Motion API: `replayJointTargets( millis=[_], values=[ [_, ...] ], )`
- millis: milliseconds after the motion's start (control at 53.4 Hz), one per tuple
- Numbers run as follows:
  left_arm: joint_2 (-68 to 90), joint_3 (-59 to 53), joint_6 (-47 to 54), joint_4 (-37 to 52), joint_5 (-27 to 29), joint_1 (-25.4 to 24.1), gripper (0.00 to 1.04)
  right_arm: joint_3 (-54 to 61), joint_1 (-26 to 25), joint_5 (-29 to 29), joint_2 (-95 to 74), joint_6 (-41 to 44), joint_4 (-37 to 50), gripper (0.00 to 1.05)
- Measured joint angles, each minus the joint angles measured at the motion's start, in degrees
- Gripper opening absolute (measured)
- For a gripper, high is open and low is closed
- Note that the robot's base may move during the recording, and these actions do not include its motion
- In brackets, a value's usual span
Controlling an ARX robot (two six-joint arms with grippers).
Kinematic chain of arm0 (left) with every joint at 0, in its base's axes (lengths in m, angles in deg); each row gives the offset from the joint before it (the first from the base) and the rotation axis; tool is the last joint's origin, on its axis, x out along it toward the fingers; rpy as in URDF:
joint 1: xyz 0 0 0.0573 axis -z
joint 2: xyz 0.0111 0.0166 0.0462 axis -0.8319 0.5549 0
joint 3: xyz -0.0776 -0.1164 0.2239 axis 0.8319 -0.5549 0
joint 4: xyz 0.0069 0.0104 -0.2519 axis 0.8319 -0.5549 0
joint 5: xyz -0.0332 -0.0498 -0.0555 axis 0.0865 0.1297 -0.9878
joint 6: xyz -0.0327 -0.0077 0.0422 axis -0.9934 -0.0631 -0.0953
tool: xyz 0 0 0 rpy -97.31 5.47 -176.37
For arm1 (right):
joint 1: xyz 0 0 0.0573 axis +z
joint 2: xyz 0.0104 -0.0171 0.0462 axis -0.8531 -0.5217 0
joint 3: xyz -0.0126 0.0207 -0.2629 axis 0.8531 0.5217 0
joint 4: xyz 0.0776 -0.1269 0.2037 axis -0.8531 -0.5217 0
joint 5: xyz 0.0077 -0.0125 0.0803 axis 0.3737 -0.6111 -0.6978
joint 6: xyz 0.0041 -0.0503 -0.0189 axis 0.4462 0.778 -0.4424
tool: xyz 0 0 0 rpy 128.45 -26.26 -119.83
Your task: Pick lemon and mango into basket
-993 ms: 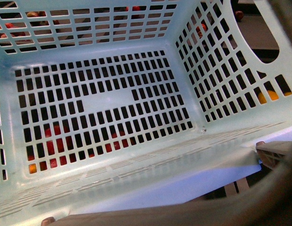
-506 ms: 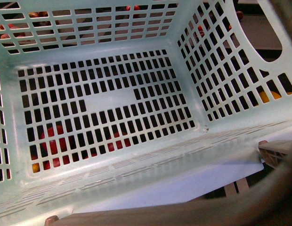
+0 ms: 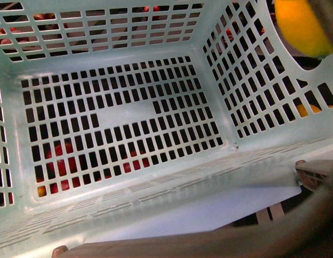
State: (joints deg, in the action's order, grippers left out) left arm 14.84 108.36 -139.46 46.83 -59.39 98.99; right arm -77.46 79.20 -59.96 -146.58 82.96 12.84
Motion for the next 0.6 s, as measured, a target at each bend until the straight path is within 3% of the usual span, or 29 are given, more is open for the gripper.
replayJointTargets(
  millis=[262, 431, 525, 600],
  values=[
    [0.0, 0.0, -0.22, 0.0, 0.0, 0.0, 0.05, 0.04, -2.34, 0.42, 3.26, -1.4, -1.42, 0.97],
    [0.0, 0.0, -0.31, 0.0, 0.0, 0.02, 0.05, 1.6, -10.54, 3.91, 11.47, -1.53, -5.01, 0.95],
    [0.0, 0.0, -0.35, 0.0, -0.02, 0.02, 0.05, 5.6, -13.27, 12.07, 15.91, 1.75, -0.46, 0.84],
    [0.0, 0.0, -0.35, 0.0, 0.0, 0.02, 0.05, 9.38, -14.73, 14.1, 18.88, 3.69, 1.92, 0.72]
  ],
)
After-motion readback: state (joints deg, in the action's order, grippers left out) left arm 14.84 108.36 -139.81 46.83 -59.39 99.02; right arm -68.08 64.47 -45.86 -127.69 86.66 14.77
